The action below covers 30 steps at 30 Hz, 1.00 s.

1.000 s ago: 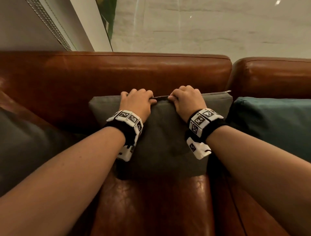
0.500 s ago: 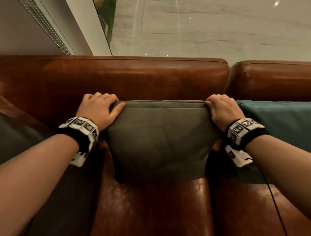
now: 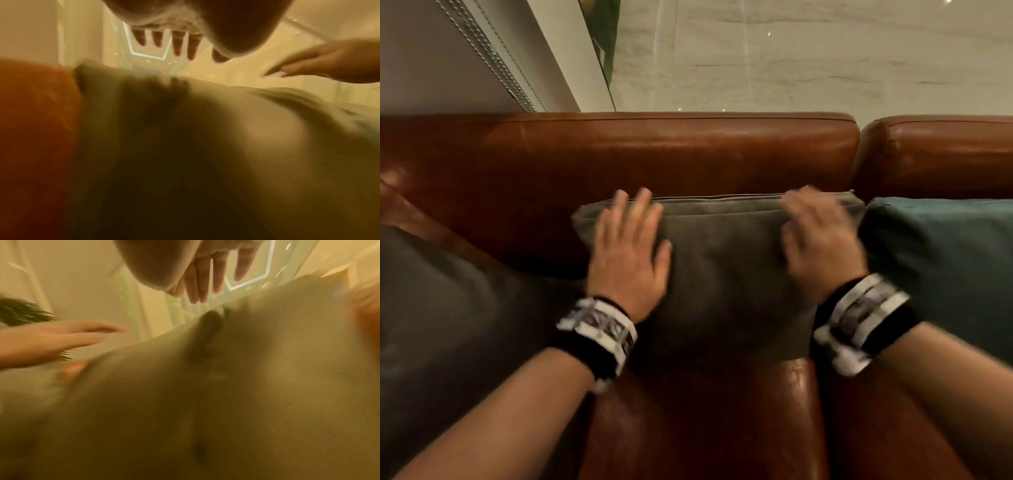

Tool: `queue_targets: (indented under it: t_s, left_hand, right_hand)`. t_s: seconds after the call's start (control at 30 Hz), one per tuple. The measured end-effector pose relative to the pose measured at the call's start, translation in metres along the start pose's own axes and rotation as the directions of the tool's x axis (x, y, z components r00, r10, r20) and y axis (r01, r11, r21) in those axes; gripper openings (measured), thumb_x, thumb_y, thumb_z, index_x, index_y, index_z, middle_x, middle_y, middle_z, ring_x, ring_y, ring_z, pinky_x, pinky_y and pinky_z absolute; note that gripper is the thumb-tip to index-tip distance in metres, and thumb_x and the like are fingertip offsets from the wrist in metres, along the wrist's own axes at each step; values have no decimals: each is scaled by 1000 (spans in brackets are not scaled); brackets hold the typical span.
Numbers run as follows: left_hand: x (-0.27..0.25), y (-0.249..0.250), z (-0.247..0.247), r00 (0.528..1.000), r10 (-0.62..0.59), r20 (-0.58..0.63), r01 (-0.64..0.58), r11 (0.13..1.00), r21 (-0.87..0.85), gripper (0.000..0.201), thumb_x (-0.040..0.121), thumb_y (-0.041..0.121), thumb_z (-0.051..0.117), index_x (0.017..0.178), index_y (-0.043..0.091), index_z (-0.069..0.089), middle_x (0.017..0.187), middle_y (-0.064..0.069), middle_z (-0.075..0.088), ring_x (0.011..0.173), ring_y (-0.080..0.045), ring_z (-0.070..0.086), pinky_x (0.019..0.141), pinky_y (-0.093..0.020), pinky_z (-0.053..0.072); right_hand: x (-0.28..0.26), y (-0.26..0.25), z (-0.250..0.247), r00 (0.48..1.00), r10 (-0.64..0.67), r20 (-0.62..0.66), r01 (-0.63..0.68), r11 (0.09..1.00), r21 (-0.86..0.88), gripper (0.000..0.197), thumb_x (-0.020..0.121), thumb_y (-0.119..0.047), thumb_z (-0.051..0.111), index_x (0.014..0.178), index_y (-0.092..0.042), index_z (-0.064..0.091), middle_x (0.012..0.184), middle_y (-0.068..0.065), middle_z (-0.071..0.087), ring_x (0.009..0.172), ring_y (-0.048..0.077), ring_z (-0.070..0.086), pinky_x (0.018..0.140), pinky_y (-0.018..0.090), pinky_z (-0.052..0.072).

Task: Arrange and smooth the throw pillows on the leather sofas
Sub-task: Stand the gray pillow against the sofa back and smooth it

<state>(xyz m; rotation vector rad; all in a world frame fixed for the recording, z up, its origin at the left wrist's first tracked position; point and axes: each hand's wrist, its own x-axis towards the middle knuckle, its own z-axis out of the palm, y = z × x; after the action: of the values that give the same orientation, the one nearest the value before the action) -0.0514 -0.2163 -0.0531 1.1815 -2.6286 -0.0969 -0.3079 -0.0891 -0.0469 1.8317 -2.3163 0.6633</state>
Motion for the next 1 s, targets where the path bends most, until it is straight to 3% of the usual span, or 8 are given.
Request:
queue_targets:
  t_s: [0.1, 0.2, 0.37, 0.5, 0.6, 0.7, 0.87, 1.0]
  left_hand:
    - [-35, 40, 39, 977, 158, 143, -158, 987, -9, 67, 94, 41, 42, 154, 15, 27, 164, -1, 16, 152, -28, 9, 122, -50, 11]
    - [-29, 22, 61, 977, 135, 164, -155, 981, 115, 69, 93, 50, 37, 155, 24, 25, 164, 2, 14, 152, -27, 10, 122, -49, 9]
    - [-6, -39, 50, 989, 134, 55, -143, 971, 194, 67, 92, 50, 37, 155, 28, 26, 163, -2, 21, 150, -35, 15, 121, -54, 9]
    - [-21, -11, 54, 1000, -6, 6, 5, 989, 148, 63, 95, 45, 36, 155, 29, 24, 164, 0, 16, 151, -36, 6, 121, -56, 0]
    - [-24, 5, 60, 999, -42, -3, 42, 989, 141, 60, 97, 40, 33, 156, 30, 22, 165, 0, 14, 152, -35, 4, 120, -58, 1]
    - [-17, -4, 59, 1000, -25, -15, 27, 990, 139, 59, 99, 39, 33, 155, 31, 22, 164, 1, 16, 151, -34, 9, 120, -58, 5]
    - [-6, -3, 57, 1000, -17, -7, 18, 987, 157, 58, 100, 42, 31, 156, 33, 17, 165, 2, 14, 151, -33, 8, 120, -57, 3]
    - [-15, -4, 62, 999, -32, -17, 34, 987, 157, 58, 100, 42, 31, 156, 33, 16, 165, 3, 11, 152, -32, 5, 120, -58, 2]
  right_hand:
    - [-56, -70, 47, 967, -219, 132, 207, 973, 100, 49, 96, -26, 48, 142, -10, 50, 151, 7, 44, 145, 23, 31, 118, 47, 25]
    - [-63, -43, 71, 952, -235, 198, 260, 959, -112, 55, 100, -41, 43, 152, -23, 36, 160, 1, 28, 150, 20, 19, 120, 44, 22]
    - [-34, 40, 46, 986, -71, 151, 114, 946, -302, 64, 98, -49, 37, 156, -30, 20, 163, -2, 17, 152, 23, 11, 122, 48, 9]
    - [-38, 11, 43, 978, 210, -13, -207, 953, -221, 64, 97, -47, 34, 156, -23, 23, 164, 4, 15, 152, 28, 4, 122, 52, 2]
    - [-47, -55, 65, 986, -145, 76, 156, 974, -167, 59, 97, -43, 39, 152, -20, 35, 161, 6, 26, 151, 28, 15, 120, 54, 10]
    - [-36, -54, 75, 891, -370, 263, 430, 873, -230, 58, 102, -46, 31, 155, -26, 25, 163, 2, 20, 151, 24, 13, 121, 50, 9]
    - [-13, 50, 30, 985, 58, 161, -2, 944, -331, 65, 98, -56, 28, 156, -28, 17, 164, 3, 18, 152, 27, 11, 121, 53, 4]
    - [-22, 23, 33, 999, 7, 50, 8, 956, -293, 64, 100, -49, 31, 156, -18, 22, 163, 8, 21, 151, 27, 12, 122, 51, 6]
